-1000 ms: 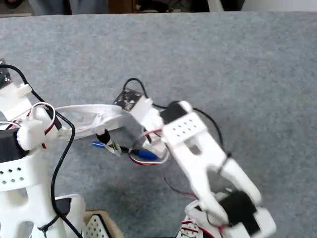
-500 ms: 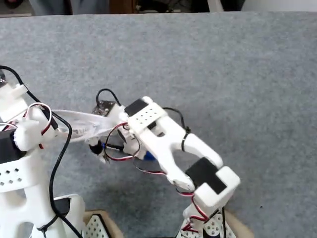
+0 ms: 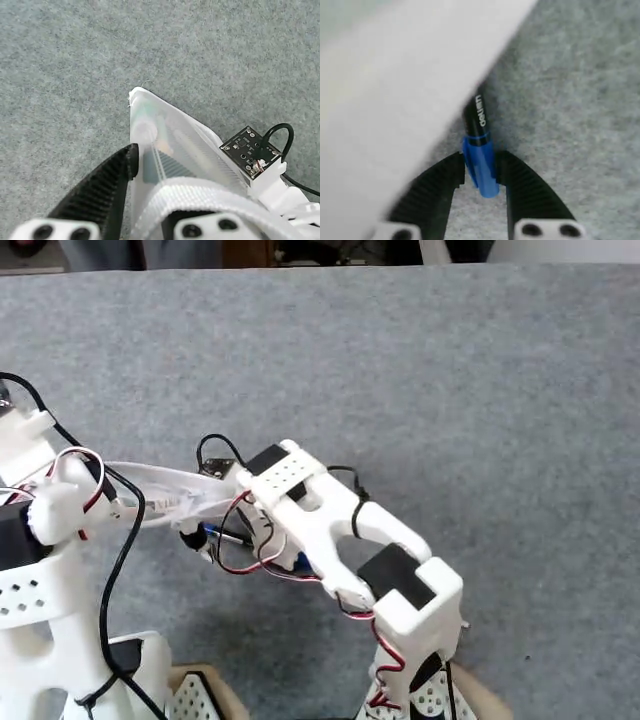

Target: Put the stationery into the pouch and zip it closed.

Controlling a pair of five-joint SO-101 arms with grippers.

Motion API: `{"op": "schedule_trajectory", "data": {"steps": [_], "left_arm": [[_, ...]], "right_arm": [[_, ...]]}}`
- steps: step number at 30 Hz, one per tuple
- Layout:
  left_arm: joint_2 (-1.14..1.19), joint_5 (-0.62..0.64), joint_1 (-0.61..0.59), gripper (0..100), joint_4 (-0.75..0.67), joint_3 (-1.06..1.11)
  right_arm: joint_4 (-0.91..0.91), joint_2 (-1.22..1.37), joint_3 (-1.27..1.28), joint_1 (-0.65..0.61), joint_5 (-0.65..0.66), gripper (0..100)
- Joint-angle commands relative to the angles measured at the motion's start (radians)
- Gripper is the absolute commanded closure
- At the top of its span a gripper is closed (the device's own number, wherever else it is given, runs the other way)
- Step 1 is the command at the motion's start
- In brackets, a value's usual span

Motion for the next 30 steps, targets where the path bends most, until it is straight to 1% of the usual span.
{"op": "schedule_trajectory", "data": {"steps": [1,4,7,13,16,21,23,26,28,30], "left_arm": [[-0.021,0.008,0.001,97,-0.021,-0.022],[-0.021,0.006,0.005,97,-0.021,-0.022],[-0.021,0.006,0.007,97,-0.021,-0.022],[-0.021,0.006,0.007,97,-0.018,-0.022],[-0.021,0.006,0.008,97,-0.018,-0.022],[-0.021,0.006,0.008,97,-0.017,-0.022],[-0.021,0.006,0.008,97,-0.017,-0.022],[-0.021,0.006,0.008,97,-0.017,-0.022],[-0.021,0.005,0.008,97,-0.017,-0.022],[-0.021,0.005,0.008,97,-0.017,-0.022]], "right_arm": [[0.005,0.036,-0.007,-0.026,-0.008,89.7],[0.006,0.041,-0.007,0.028,-0.003,96.4],[0.040,0.039,-0.007,0.092,-0.003,95.5],[0.144,-0.004,-0.002,0.178,-0.002,95.7],[0.196,-0.076,-0.002,0.233,-0.002,98.6],[0.351,-0.206,0.001,0.325,0.032,98.3],[0.402,-0.231,0.001,0.385,0.038,98.3],[0.417,-0.237,0.019,0.463,0.081,98.0],[0.416,-0.237,0.059,0.479,0.109,97.9],[0.416,-0.237,0.108,0.480,0.114,94.9]]}}
